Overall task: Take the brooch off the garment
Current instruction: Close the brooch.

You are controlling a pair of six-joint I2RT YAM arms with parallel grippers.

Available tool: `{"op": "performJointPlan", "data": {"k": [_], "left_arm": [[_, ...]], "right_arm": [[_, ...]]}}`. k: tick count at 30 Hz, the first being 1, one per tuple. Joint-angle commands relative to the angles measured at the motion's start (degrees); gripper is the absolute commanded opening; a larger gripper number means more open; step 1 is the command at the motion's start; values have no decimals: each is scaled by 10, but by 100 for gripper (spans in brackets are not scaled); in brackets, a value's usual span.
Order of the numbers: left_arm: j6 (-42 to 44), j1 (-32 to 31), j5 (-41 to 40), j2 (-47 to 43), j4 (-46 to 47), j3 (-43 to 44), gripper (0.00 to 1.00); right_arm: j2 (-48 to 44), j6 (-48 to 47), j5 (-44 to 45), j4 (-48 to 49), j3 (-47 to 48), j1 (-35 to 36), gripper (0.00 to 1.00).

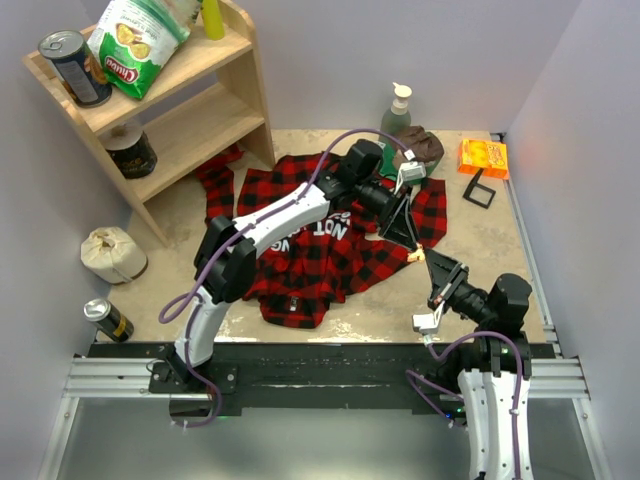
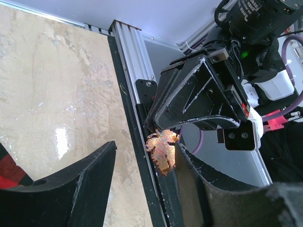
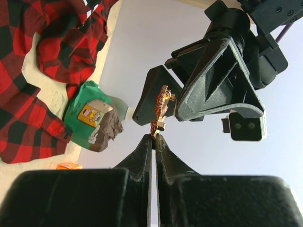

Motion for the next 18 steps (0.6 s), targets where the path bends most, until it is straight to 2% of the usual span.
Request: {"op": "performJointPlan", "data": {"k": [1, 11, 18], "left_arm": [[-11, -3, 23, -26, 14, -4, 58], [-26, -4, 15, -29, 34, -1, 58], [-71, -3, 57, -43, 110, -6, 58]], "right_arm": [[1, -176, -17, 18, 3, -1, 0], [-5, -176, -14, 10, 3, -1, 0], [-9, -173, -12, 9, 0, -1, 0]]}}
